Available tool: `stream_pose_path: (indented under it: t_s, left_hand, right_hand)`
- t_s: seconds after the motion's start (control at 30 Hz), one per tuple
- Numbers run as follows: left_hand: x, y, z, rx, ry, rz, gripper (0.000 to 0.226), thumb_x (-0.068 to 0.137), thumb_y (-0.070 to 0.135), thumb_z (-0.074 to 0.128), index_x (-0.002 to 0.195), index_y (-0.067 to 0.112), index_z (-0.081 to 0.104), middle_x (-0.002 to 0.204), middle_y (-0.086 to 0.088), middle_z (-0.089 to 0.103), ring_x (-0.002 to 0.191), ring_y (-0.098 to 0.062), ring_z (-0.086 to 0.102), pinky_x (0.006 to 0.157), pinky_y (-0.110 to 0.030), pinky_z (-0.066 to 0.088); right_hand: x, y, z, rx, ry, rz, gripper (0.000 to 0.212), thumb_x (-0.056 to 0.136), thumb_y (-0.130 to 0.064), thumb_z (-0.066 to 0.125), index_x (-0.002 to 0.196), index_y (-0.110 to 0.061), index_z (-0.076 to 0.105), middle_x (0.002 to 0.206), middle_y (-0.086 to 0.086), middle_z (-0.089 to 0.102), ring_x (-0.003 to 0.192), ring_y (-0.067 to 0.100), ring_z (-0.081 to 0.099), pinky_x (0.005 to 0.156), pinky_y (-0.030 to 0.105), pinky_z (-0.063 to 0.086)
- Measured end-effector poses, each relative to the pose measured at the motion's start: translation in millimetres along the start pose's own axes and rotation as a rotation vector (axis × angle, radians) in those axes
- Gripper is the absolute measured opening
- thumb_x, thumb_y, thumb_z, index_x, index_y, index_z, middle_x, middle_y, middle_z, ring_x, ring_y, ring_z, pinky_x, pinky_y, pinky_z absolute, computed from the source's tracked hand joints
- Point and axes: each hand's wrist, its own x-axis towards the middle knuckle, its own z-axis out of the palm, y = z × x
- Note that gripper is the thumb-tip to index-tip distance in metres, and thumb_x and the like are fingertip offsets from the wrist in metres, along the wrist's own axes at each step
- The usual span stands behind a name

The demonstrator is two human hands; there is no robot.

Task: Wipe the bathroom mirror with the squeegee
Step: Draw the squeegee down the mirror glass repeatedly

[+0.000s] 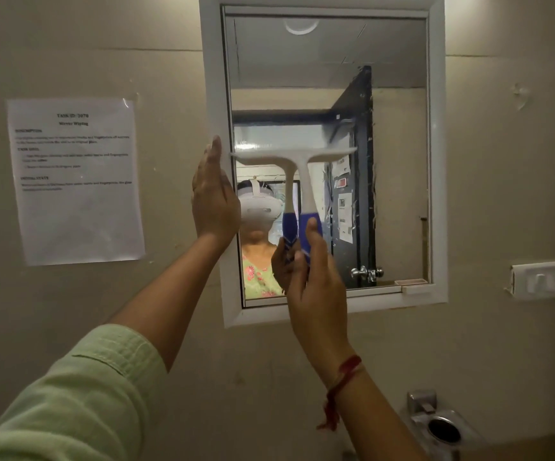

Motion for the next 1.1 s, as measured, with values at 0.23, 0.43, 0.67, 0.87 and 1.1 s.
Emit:
stream_pose_path:
  t_s: [0.23, 0.43, 0.67, 0.87, 1.1]
  left_hand:
    - [0.7, -0.1, -1.5, -0.044, 0.0, 0.0, 0.045, 0.097, 0.005, 0.03, 0.142, 0.011, 0.029, 0.147, -0.009, 0.037, 0.137, -0.024, 0.032, 0.111, -0.03, 0.026]
    - [0.5, -3.0, -0.7, -0.049, -0.014, -0.03, 0.045, 0.098, 0.007, 0.029, 0.143, 0.014, 0.027, 0.149, -0.01, 0.034, 0.141, -0.025, 0.025, 0.116, -0.043, 0.023]
    - [1.1, -4.5, 0.3, -0.054, -0.021, -0.039, 0.045, 0.099, 0.008, 0.028, 0.143, 0.015, 0.026, 0.151, -0.011, 0.029, 0.142, -0.026, 0.02, 0.117, -0.036, 0.015]
    - [2.0, -5.1, -0.6, -0.051, -0.031, -0.061, 0.045, 0.099, 0.012, 0.025, 0.144, 0.018, 0.025, 0.153, -0.012, 0.024, 0.143, -0.027, 0.015, 0.116, -0.034, 0.012]
    - [1.3, -4.5, -1.0, -0.031, -0.044, -0.048, 0.045, 0.099, 0.009, 0.026, 0.144, 0.016, 0.024, 0.153, -0.01, 0.026, 0.143, -0.025, 0.016, 0.114, -0.026, 0.01]
  right_hand:
    - [19.8, -4.6, -3.9, -0.013, 0.045, -0.034, 0.047, 0.098, -0.028, 0.036, 0.142, -0.031, 0.022, 0.1, 0.007, 0.054, 0.074, 0.015, 0.055, 0.061, 0.04, 0.055]
    - [-3.9, 7.2, -4.1, -0.032, -0.014, 0.002, 0.048, 0.097, -0.029, 0.036, 0.143, -0.03, 0.021, 0.101, 0.004, 0.053, 0.071, 0.008, 0.052, 0.058, 0.025, 0.052]
    - [-13.7, 7.0, 0.2, 0.012, 0.012, -0.007, 0.048, 0.097, -0.029, 0.035, 0.14, -0.038, 0.016, 0.102, 0.003, 0.054, 0.074, 0.01, 0.053, 0.059, 0.03, 0.052]
    - [-11.6, 12.4, -2.5, -0.014, -0.006, 0.002, 0.047, 0.097, -0.03, 0.034, 0.141, -0.035, 0.018, 0.105, 0.005, 0.054, 0.075, 0.009, 0.052, 0.061, 0.03, 0.053]
    - [-31.6, 10.5, 0.8, 0.054, -0.006, 0.032, 0.049, 0.097, -0.026, 0.038, 0.133, -0.049, 0.014, 0.108, 0.0, 0.054, 0.075, 0.007, 0.054, 0.06, 0.026, 0.052]
